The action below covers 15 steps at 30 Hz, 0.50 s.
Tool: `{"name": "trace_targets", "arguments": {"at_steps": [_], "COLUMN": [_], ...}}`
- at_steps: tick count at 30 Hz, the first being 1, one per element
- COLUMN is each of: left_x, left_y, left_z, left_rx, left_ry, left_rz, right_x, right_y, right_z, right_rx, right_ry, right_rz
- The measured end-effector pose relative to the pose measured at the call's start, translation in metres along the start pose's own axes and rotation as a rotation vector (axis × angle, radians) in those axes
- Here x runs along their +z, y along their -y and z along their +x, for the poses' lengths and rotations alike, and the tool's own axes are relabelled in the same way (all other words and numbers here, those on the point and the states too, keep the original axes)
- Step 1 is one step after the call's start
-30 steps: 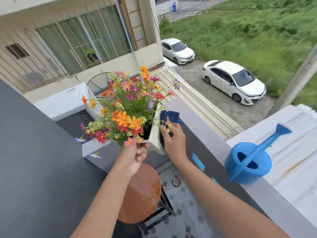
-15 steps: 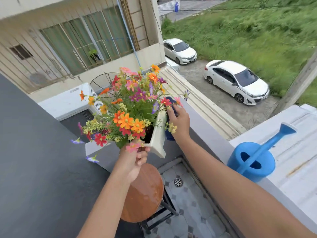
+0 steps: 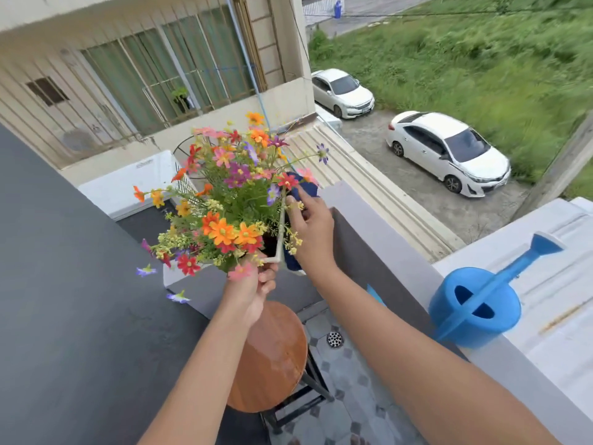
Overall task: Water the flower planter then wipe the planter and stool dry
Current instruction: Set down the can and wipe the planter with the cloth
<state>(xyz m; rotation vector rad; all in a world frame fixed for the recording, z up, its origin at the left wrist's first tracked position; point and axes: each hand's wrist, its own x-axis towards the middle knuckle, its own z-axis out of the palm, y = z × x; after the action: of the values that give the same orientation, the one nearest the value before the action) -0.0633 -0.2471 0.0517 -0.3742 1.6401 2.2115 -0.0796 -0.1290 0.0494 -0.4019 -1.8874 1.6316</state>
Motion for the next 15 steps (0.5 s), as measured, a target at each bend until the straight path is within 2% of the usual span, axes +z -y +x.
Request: {"name": "trace_targets", "arguments": {"at_steps": [4, 7, 11, 15], "left_x": [-0.005, -0.006, -0.006, -0.007], "left_y": [-0.011, -0.014, -0.008, -0.003], "left_z": [0.008, 0.004, -0.005, -0.005], "left_rx": [0.028, 0.031, 0.034, 0.039], "left_ry": [0.0, 0.001, -0.021, -0.02], "left_rz": [-0.029, -0.027, 0.008, 0.068], "right_x": [0.001, -0.002, -0.001, -0.001], "right_y": [-0.018, -0.039, -0.041, -0.016], "right_z": [-0.051, -0.066, -0.047, -0.021], "right_rx": [-0.054, -0.011, 0.111, 0.025], "right_ry": [0.072, 0.073, 0.052, 0.0], "right_rz": [0.024, 0.023, 0.0, 0.084]}}
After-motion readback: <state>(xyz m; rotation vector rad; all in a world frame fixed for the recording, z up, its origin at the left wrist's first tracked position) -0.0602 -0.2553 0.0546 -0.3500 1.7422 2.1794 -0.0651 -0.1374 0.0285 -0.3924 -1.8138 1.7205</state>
